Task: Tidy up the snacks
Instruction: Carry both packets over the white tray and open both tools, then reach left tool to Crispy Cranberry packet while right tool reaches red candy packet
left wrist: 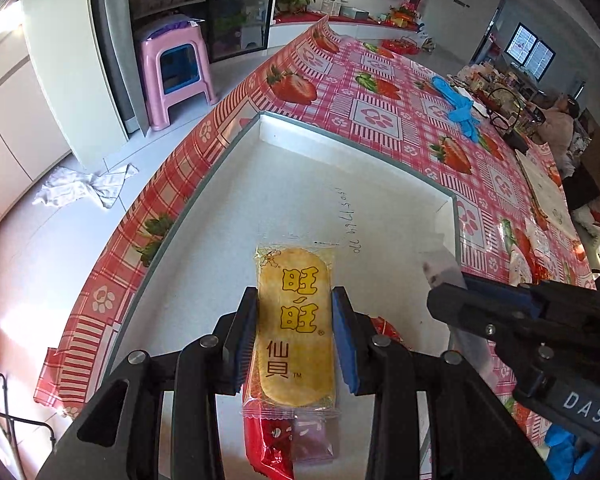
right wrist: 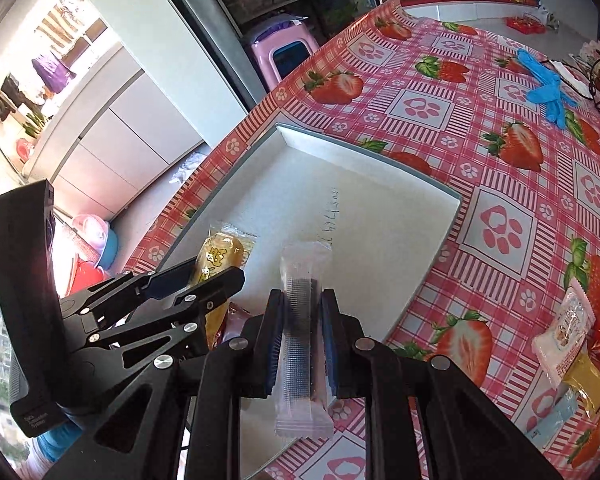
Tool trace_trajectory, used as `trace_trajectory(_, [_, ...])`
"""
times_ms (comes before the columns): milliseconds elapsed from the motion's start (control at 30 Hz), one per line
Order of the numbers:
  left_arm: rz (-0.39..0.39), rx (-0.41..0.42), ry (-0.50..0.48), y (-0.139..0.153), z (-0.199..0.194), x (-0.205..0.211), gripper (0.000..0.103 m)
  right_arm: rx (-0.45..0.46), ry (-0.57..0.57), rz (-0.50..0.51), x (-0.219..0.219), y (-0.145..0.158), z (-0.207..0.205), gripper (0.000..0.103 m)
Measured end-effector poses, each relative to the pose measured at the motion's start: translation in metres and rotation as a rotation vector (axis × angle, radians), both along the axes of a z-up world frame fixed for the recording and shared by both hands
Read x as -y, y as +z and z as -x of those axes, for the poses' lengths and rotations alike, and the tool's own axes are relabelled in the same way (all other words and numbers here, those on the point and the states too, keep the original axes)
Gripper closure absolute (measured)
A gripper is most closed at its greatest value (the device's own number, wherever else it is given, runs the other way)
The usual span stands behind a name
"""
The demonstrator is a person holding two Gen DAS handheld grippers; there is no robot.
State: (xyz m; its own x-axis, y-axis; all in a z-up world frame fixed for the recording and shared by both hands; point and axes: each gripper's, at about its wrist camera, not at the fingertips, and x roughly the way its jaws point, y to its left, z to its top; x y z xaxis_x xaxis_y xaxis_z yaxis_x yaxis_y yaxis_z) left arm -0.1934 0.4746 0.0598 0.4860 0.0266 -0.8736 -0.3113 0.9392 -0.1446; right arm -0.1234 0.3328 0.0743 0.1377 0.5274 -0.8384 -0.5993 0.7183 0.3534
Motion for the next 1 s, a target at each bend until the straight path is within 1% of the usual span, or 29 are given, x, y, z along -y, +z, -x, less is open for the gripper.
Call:
trace_trajectory(67, [-0.015, -0.002, -0.014, -0.002, 0.000, 0.002, 0.064, -0.004, 0.000, 0.008, -0.003, -0.003, -0.001, 0.083])
trace_trajectory(100, [-0.027, -0.004, -0.019, -0.003, -0.001, 0.005, 0.062, -0.006, -0.003, 0.012, -0.004, -0.005, -0.003, 0.083])
trace_trajectory(167, [-0.041, -0.008, -0.028, -0.005, -0.002, 0.008, 0.049, -0.011, -0.009, 0.016, -0.005, -0.007, -0.005, 0.083])
trace_trajectory(200, [-0.043, -0.006, -0.030, -0.005, -0.002, 0.009, 0.035, -0.018, -0.011, 0.018, -0.004, -0.008, -0.005, 0.083])
trace_trajectory(233, [-0.046, -0.004, -0.029, -0.005, -0.001, 0.010, 0.026, -0.026, -0.013, 0.019, -0.004, -0.010, -0.006, 0.083])
trace_trajectory(267, [-0.050, 0.000, -0.030, -0.004, 0.000, 0.010, 0.025, -0.037, -0.016, 0.017, -0.002, -0.011, -0.007, 0.083])
trace_trajectory(300, [-0.054, 0.000, -0.035, -0.004, 0.000, 0.011, 0.025, -0.048, -0.020, 0.015, 0.000, -0.012, -0.008, 0.078])
trace_trajectory(333, [-0.053, -0.005, -0.042, -0.004, 0.000, 0.012, 0.024, -0.053, -0.027, 0.019, 0.003, -0.013, -0.008, 0.071])
trace_trajectory(367, [-0.043, -0.002, -0.048, -0.002, 0.001, 0.013, 0.023, -0.049, -0.043, 0.032, 0.006, -0.014, -0.009, 0.046])
trace_trajectory(400, [-0.039, -0.003, -0.052, -0.001, 0.001, 0.014, 0.023, -0.026, -0.071, 0.061, 0.012, -0.015, -0.011, 0.026])
trace_trajectory(433, [-0.048, -0.004, -0.050, 0.001, 0.001, 0.015, 0.023, -0.019, -0.088, 0.066, 0.017, -0.015, -0.013, 0.020])
trace_trajectory(467, [-0.060, -0.004, -0.050, 0.003, 0.001, 0.017, 0.023, -0.030, -0.096, 0.052, 0.025, -0.017, -0.016, 0.015])
trace_trajectory(533, [-0.070, 0.001, -0.061, 0.007, 0.000, 0.022, 0.023, -0.051, -0.117, 0.051, 0.042, -0.020, -0.020, 0.015])
trace_trajectory(667, [-0.077, 0.011, -0.109, 0.017, -0.005, 0.044, 0.023, -0.002, -0.176, 0.112, 0.079, -0.022, -0.027, 0.015])
trace_trajectory(767, [-0.098, 0.018, -0.175, 0.025, -0.011, 0.071, 0.023, 0.005, -0.239, 0.128, 0.120, -0.026, -0.035, 0.015])
trace_trajectory(867, [-0.112, 0.020, -0.246, 0.031, -0.019, 0.104, 0.023, 0.018, -0.338, 0.154, 0.169, -0.031, -0.043, 0.015])
trace_trajectory(933, [-0.119, 0.017, -0.295, 0.031, -0.028, 0.127, 0.022, 0.025, -0.405, 0.166, 0.200, -0.034, -0.050, 0.015])
trace_trajectory(1000, [-0.124, 0.005, -0.341, 0.028, -0.040, 0.153, 0.022, 0.019, -0.447, 0.171, 0.225, -0.037, -0.056, 0.015])
